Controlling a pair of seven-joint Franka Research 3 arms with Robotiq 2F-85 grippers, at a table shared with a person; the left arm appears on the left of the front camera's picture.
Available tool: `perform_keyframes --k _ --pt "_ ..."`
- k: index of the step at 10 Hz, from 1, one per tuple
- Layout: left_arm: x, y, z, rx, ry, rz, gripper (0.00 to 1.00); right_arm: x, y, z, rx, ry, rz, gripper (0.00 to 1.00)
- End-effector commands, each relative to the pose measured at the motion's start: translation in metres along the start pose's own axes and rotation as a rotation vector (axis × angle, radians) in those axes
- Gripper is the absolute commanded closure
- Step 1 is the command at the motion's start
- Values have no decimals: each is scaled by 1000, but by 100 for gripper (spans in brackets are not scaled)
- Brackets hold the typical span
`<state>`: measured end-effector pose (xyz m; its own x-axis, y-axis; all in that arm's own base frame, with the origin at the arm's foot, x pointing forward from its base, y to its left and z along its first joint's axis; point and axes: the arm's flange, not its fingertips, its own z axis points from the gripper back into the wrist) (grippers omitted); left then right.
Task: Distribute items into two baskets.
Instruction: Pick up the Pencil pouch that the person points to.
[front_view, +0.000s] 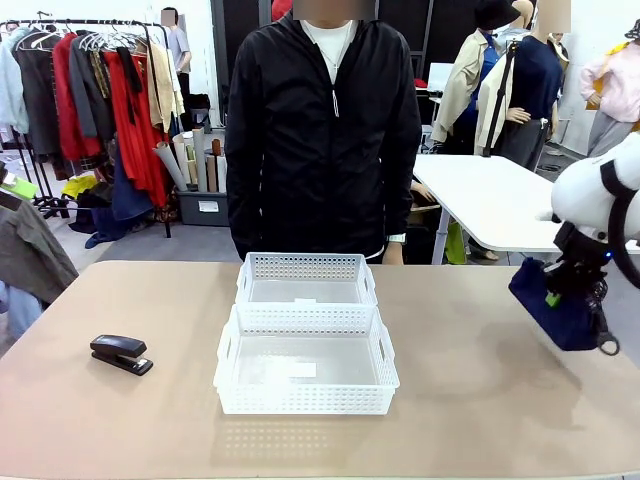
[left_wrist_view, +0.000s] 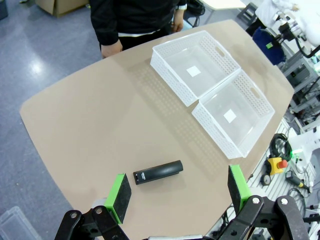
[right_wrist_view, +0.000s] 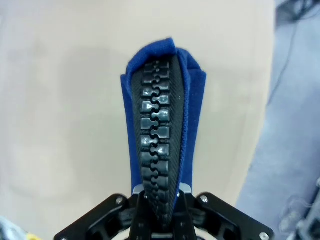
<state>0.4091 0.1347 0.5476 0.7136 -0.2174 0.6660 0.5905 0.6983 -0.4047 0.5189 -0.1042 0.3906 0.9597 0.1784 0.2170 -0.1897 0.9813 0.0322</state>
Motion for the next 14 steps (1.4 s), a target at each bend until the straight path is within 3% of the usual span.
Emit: perform_keyframes --k 1,3,6,11,14 --pt "1 0 0 4 -6 1 0 -9 1 39 44 -23 188 100" --pt "1 0 0 4 -6 1 0 -18 8 88 58 -74 371 100" --pt "1 0 0 4 -6 1 0 -25 32 145 195 -107 691 100" --pt "1 0 0 4 -6 1 0 -17 64 177 225 94 981 100" --pt "1 0 0 4 -6 1 0 -14 73 185 245 141 1103 100"
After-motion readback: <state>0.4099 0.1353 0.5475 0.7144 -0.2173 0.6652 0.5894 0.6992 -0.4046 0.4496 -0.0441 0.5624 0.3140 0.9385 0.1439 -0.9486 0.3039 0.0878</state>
